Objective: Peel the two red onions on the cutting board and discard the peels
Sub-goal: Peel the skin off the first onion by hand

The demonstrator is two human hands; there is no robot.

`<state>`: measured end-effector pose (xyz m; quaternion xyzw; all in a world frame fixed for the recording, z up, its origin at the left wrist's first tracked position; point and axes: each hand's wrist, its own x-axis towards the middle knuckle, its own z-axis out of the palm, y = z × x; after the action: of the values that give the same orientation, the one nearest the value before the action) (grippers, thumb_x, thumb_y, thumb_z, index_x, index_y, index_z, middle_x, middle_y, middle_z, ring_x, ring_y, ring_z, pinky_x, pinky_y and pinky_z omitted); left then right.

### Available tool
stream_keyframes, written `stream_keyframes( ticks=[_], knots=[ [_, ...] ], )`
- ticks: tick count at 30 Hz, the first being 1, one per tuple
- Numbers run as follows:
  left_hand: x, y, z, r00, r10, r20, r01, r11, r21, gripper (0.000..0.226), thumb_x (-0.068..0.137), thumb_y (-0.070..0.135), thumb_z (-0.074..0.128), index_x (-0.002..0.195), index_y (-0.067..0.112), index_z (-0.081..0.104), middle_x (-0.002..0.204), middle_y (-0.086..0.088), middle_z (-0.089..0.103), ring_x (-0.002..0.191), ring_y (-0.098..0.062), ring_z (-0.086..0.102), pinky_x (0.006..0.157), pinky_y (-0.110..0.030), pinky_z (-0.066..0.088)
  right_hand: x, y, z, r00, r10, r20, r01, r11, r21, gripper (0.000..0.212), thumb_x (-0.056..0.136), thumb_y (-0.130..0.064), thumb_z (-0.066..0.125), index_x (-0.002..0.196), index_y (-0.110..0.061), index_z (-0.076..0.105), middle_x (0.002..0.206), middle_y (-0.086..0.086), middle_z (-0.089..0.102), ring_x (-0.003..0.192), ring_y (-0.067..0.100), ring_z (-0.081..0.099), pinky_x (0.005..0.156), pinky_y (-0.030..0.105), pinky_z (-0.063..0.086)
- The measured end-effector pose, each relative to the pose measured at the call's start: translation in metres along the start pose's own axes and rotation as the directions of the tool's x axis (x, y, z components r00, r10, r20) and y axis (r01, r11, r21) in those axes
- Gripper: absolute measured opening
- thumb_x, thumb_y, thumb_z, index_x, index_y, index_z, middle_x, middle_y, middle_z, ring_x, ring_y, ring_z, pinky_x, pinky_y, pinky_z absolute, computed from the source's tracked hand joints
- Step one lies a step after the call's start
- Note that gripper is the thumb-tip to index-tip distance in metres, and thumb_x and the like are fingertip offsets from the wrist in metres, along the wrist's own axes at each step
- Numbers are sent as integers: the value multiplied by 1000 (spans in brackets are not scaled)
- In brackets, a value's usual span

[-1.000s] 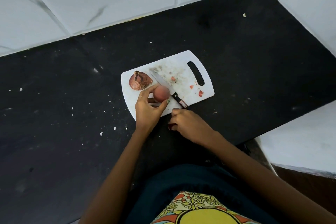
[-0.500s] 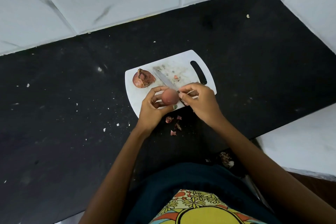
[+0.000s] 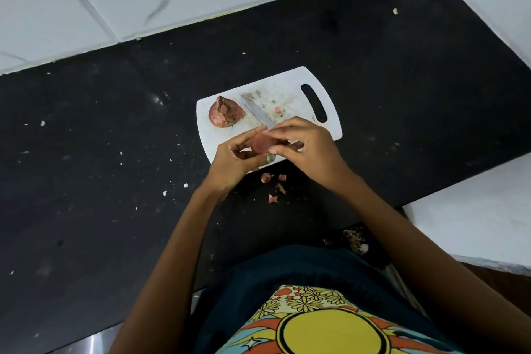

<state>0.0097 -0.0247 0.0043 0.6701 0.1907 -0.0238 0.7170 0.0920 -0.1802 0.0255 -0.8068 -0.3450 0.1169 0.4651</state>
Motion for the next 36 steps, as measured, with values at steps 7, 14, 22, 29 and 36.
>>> stream_keyframes(
  ticks=[7,14,22,29,36],
  knots=[
    [0,1,-4,996,2,94,-8,998,58,55,73,3,80,122,24,66,113,-6,70,103,-28,67,91,-38,54,4,0,-4,994,87,69,-94,990,103,31,79,-16,76,110,-18,71,93,-14,56,86,1,58,77,14,47],
    [-2,3,2,993,-34,110,29,998,52,65,68,27,81,129,20,61,116,-2,70,108,-21,66,96,-36,51,5,0,-4,996,92,17,-93,986,138,7,80,-15,74,87,-15,73,84,-11,60,81,4,60,81,13,45],
    [-3,4,-2,995,-38,91,32,997,69,57,62,31,80,117,24,67,108,-5,71,102,-21,65,91,-33,54,2,-2,1,933,359,16,-344,878,331,11,88,-14,67,89,-4,69,80,3,68,74,9,67,64,24,57],
    [-6,4,-5,989,-73,130,73,997,6,41,77,1,73,109,25,66,98,5,70,89,-5,65,67,-16,51,1,-3,0,840,527,131,-510,683,522,12,91,-14,61,85,-9,70,80,-2,72,77,10,64,65,20,53],
    [-7,2,-8,987,-69,144,79,995,-64,47,66,10,77,109,25,68,101,7,72,101,-13,66,78,-25,55,2,-2,-5,785,617,55,-526,616,587,17,97,-13,52,90,0,62,76,8,67,62,11,68,60,21,56]
  ],
)
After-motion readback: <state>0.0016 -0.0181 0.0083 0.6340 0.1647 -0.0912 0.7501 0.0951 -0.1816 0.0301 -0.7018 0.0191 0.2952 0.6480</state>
